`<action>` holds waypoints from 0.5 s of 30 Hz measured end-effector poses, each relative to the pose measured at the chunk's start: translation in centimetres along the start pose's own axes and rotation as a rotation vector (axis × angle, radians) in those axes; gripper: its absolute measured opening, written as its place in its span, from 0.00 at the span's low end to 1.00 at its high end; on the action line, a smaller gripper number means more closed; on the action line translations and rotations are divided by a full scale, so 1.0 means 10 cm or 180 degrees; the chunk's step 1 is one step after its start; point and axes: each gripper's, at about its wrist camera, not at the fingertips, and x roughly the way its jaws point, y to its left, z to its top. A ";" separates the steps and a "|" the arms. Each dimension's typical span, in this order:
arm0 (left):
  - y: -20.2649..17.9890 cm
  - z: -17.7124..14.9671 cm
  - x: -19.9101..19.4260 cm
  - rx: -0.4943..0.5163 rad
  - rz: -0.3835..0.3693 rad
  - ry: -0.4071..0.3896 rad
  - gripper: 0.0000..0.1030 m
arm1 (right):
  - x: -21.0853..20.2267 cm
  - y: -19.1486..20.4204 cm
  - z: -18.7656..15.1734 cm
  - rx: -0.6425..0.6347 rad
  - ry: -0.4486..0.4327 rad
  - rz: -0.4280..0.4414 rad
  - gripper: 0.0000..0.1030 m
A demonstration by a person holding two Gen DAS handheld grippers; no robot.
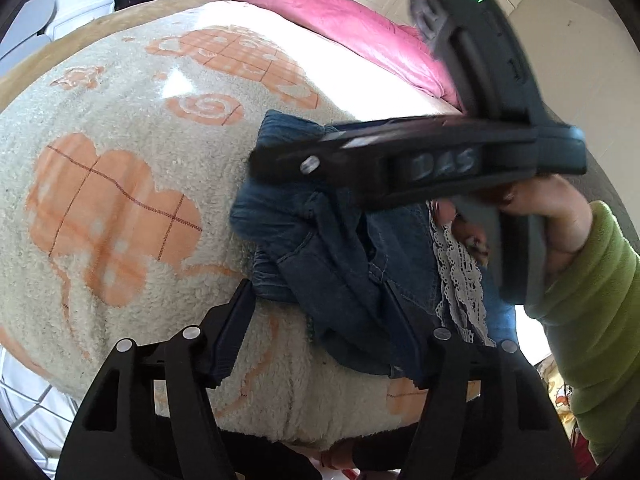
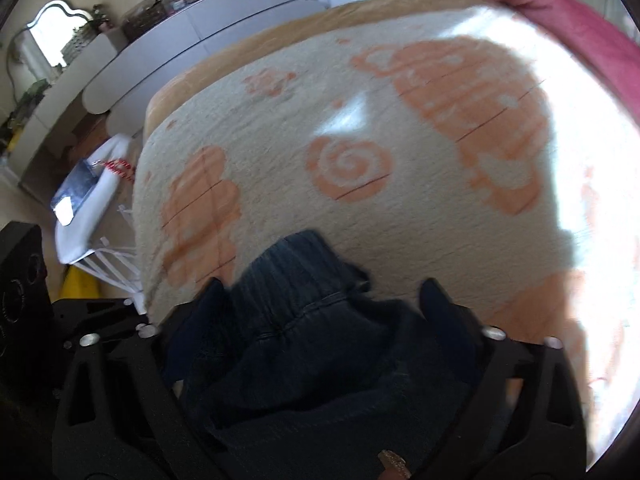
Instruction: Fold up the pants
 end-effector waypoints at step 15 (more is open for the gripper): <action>-0.39 0.19 -0.03 -0.0003 -0.0598 -0.0008 0.81 | -1.15 -0.31 -0.66 0.0398 -0.0932 0.0440 0.30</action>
